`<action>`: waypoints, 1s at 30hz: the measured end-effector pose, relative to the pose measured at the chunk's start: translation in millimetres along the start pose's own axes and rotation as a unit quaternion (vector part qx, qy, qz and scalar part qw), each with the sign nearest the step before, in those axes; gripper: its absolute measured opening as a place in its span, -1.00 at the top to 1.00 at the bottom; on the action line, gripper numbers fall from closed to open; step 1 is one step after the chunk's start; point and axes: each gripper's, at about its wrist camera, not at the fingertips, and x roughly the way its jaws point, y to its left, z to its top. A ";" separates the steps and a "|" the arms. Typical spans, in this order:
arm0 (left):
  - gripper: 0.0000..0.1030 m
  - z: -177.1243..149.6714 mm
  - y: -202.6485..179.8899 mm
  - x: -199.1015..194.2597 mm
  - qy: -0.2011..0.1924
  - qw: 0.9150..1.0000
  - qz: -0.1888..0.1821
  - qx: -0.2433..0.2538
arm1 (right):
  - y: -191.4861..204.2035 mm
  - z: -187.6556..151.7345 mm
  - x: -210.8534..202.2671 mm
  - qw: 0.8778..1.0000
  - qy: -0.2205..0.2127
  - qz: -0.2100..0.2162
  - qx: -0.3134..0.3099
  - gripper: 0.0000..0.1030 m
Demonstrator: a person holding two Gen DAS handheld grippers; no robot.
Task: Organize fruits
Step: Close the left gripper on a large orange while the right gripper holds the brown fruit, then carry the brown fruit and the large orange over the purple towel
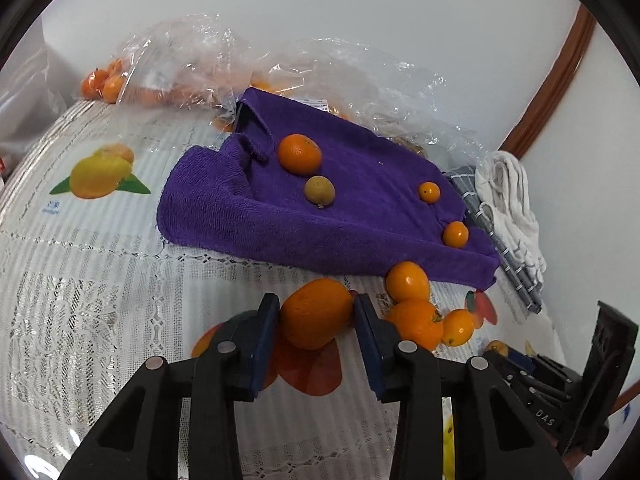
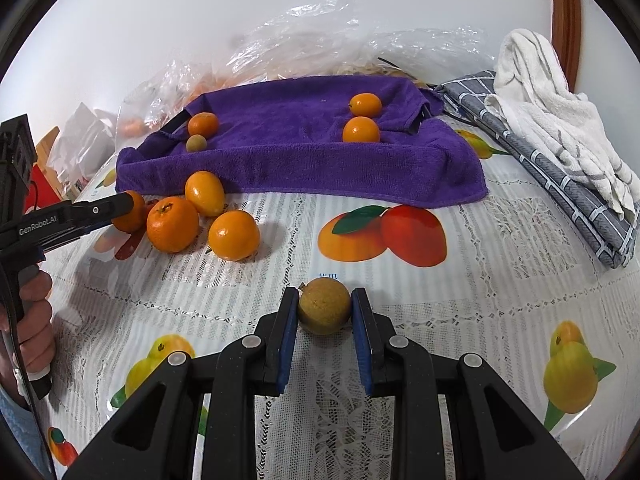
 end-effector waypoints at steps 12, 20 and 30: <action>0.31 3.1 4.1 -19.8 -0.050 0.997 0.058 0.003 | 2.0 0.5 1.8 1.000 0.001 -0.007 -0.006 0.49; 0.30 1.5 1.6 -7.0 -0.020 0.997 0.075 0.017 | 4.8 1.0 3.0 1.000 0.003 -0.017 -0.013 0.49; 0.30 0.2 -1.7 -3.7 -0.019 0.996 0.079 0.028 | 5.9 0.2 3.9 1.000 0.003 -0.022 -0.019 0.49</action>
